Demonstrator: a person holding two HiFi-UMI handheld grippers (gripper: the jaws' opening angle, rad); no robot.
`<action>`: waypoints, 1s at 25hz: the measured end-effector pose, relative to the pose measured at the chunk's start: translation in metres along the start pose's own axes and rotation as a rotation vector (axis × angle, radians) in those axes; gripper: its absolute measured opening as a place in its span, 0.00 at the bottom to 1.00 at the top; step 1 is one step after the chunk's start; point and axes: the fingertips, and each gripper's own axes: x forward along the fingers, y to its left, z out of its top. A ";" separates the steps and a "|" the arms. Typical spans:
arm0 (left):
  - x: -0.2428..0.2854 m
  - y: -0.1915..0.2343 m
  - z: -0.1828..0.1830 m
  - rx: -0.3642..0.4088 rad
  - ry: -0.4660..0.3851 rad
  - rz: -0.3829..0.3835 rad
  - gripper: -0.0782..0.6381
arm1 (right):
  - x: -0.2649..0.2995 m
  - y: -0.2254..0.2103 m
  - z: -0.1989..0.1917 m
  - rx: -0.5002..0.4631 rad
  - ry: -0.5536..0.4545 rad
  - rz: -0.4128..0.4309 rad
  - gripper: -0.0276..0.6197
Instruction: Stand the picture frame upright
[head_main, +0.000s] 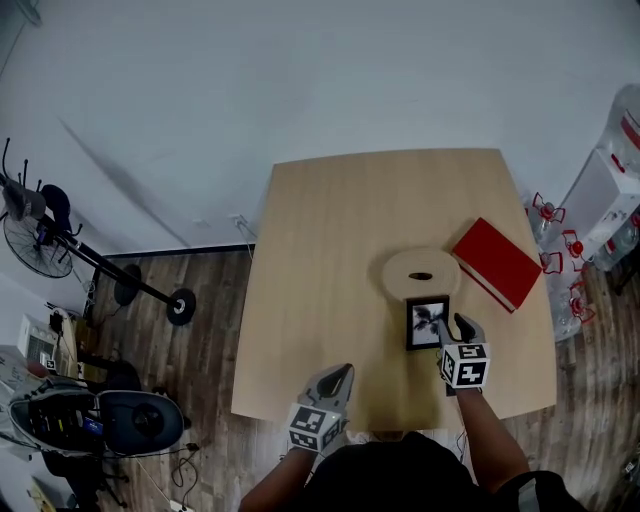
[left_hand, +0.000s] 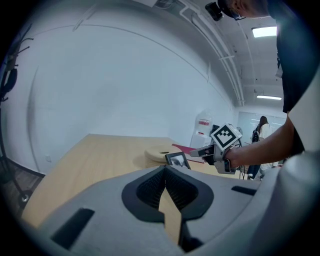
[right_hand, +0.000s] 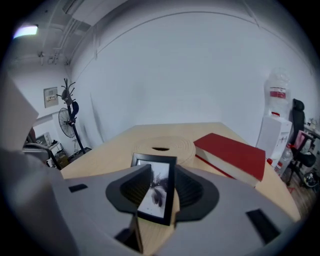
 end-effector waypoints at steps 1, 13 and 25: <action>0.002 0.000 0.003 0.004 -0.007 -0.002 0.10 | -0.006 0.003 0.007 -0.010 -0.018 0.006 0.23; 0.017 -0.032 0.018 0.021 -0.065 -0.037 0.10 | -0.097 0.016 0.055 -0.146 -0.202 0.028 0.07; 0.010 -0.046 0.023 0.041 -0.090 -0.018 0.10 | -0.130 0.026 0.052 -0.200 -0.280 0.042 0.06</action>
